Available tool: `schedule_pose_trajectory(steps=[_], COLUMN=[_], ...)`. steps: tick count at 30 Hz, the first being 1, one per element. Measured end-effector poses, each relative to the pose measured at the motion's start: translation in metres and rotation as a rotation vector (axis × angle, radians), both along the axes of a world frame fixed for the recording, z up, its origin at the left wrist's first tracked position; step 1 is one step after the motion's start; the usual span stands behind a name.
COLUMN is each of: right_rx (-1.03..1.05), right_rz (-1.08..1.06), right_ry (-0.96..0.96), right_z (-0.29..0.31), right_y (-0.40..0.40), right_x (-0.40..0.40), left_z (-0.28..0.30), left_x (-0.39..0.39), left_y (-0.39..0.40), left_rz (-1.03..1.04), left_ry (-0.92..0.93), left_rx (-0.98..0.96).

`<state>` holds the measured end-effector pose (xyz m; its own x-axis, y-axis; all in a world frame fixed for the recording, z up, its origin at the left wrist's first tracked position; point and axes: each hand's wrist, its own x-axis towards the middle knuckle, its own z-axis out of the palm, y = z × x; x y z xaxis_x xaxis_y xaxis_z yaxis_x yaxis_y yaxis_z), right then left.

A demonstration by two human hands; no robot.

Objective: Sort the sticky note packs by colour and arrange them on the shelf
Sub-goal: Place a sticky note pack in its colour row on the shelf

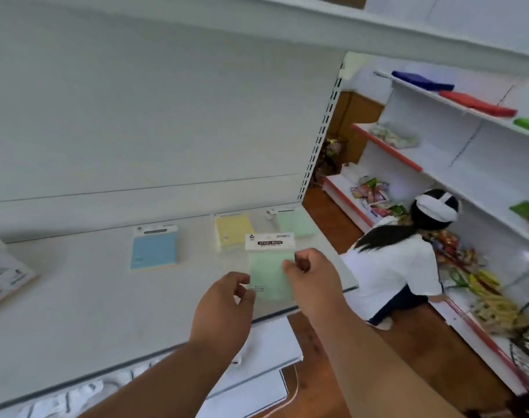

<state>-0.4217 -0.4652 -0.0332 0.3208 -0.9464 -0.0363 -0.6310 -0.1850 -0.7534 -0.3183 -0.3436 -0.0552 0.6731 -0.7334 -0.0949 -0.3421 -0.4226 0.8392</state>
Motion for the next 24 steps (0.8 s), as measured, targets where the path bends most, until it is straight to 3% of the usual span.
schedule_pose_trajectory(steps=[7, 13, 24], right_rx=[0.042, -0.046, -0.213], right_rz=[0.084, 0.086, 0.317], right_ry=[0.047, 0.156, 0.355], right_z=[0.006, 0.009, 0.000], right_y=[-0.078, -0.124, -0.185], right_x=[-0.020, 0.000, 0.027], left_z=[0.011, 0.016, 0.019], left_x=[-0.030, -0.010, -0.012], left_y=[-0.075, -0.134, -0.188], left_rz=[0.073, 0.124, 0.266], left_ry=[-0.038, -0.090, -0.143], left_rx=[0.079, 0.163, 0.316])
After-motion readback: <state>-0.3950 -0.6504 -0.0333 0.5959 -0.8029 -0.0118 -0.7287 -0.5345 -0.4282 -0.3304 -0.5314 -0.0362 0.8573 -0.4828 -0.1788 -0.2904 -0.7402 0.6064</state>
